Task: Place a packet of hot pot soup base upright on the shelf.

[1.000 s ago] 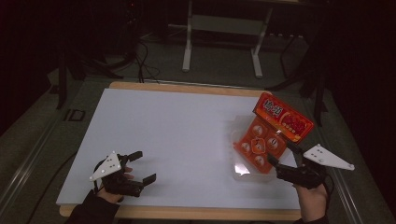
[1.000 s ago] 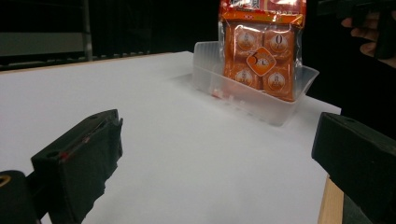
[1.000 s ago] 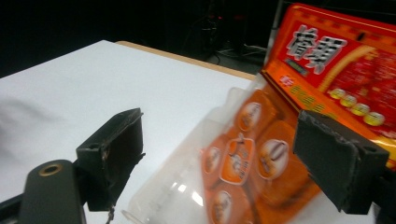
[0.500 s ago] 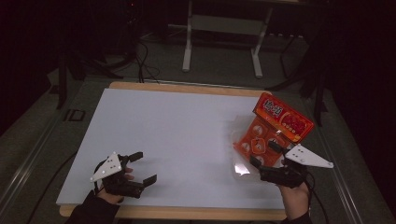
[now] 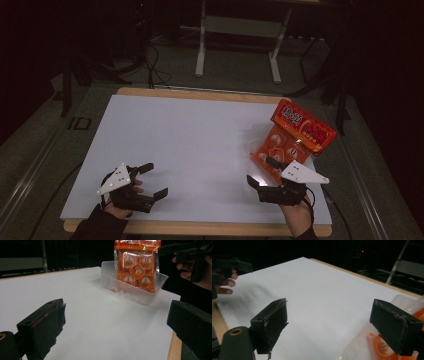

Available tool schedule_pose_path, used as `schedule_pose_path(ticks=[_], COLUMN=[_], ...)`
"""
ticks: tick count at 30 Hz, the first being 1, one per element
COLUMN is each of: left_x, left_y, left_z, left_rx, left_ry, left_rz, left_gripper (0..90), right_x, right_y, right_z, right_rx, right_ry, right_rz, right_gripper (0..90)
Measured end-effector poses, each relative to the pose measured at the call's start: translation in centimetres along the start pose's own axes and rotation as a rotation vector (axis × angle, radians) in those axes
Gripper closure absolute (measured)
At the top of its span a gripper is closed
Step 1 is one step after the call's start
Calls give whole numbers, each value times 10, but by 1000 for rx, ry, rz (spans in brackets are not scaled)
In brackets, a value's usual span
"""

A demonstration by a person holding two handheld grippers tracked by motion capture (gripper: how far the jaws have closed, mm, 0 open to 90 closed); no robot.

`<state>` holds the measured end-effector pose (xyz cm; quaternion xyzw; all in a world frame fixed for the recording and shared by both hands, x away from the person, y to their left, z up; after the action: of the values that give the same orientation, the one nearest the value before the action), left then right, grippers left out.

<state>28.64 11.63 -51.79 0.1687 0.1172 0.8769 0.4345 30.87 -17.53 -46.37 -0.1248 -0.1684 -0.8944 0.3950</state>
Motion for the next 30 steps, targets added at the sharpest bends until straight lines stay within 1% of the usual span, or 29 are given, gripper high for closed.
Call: schedule_pose_path(ticks=[5,11,14,18,23,30], left_x=[0,0,0,0,0,0], left_y=[1,2,3,3,4,5], left_z=[-1,0,-1,-1,0,-2], left_rx=[-4,-5,-8,-11,-16,-19], left_ry=[-4,-1,-1,-3,-2,-8], left_rz=[-2,-7,-9,-11,-12,-19], left_gripper=[21,20,20,21,21,20], right_x=[-7,-12,-13,-15,-19,-19], right_y=[-10,-19,-23,-26,-29,-30], right_z=[-4,-7,-8,-12,-20,-27], right_rx=[8,17,12,14,58,63], right_ry=[-14,-2,12,3,-34,-53], right_rz=[34,77,103,111,100,97], right_gripper=[141,141,141,141,141,141])
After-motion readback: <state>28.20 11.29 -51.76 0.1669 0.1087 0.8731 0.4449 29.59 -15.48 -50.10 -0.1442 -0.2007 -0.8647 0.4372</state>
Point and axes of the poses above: each handheld gripper's, and its own axes: x roughly backward along the jaws, z roughly out of its top, y roughly to its right, the point moved 10 cm from there along -x, roughly forward along the jaws, and after that the axes turned 12 degrees about x, right-handed, at the moved point
